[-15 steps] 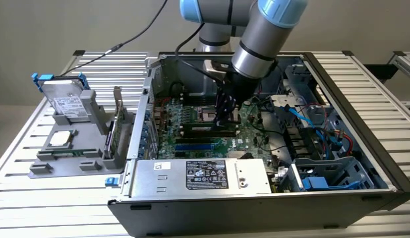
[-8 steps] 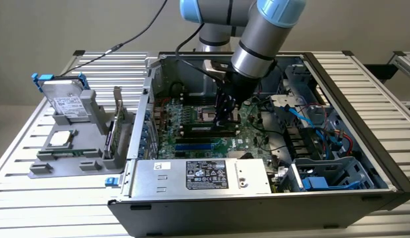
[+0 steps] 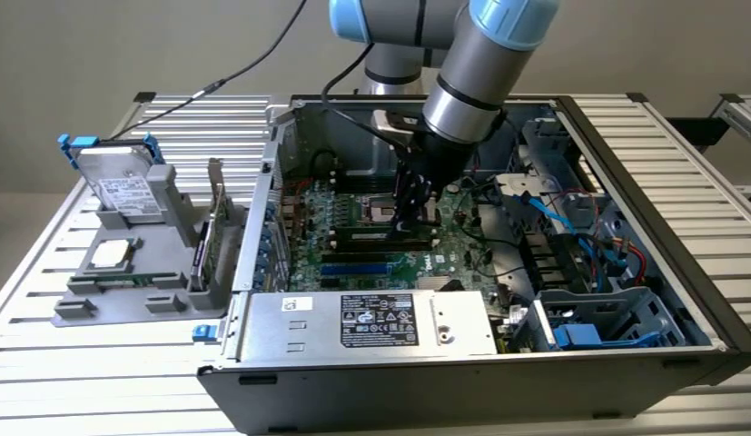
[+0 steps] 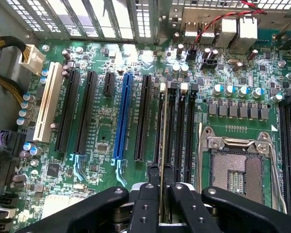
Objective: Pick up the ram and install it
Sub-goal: 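Insert the ram into the slot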
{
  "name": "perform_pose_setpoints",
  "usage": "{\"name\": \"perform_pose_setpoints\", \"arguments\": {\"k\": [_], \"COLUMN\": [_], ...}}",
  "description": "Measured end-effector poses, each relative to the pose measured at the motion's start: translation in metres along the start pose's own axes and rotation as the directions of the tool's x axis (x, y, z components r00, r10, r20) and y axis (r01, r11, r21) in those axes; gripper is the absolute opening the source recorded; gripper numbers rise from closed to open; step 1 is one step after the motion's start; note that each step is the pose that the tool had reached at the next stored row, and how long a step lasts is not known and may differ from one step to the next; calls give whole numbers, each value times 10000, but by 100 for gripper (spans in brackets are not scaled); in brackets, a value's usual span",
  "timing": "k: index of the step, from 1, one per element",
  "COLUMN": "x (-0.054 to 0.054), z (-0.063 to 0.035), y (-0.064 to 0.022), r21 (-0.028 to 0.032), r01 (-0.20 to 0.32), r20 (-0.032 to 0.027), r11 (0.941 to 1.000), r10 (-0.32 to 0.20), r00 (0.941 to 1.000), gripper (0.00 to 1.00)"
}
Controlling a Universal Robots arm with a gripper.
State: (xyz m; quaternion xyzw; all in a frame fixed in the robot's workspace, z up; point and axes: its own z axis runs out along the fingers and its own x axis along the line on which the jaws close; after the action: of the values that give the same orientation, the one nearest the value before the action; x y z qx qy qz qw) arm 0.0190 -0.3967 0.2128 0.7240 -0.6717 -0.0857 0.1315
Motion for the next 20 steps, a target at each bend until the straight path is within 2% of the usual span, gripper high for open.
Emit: {"name": "perform_pose_setpoints", "arguments": {"k": [8, 14, 20], "x": [-9, -7, -5], "z": [-1, -51, -45], "y": [7, 25, 28], "r21": [-1, 1, 74], "r01": [-2, -1, -31], "r20": [-2, 1, -1], "r11": [10000, 10000, 10000], "r10": [2, 1, 31], "r00": [10000, 10000, 10000], "gripper": [14, 14, 14]}}
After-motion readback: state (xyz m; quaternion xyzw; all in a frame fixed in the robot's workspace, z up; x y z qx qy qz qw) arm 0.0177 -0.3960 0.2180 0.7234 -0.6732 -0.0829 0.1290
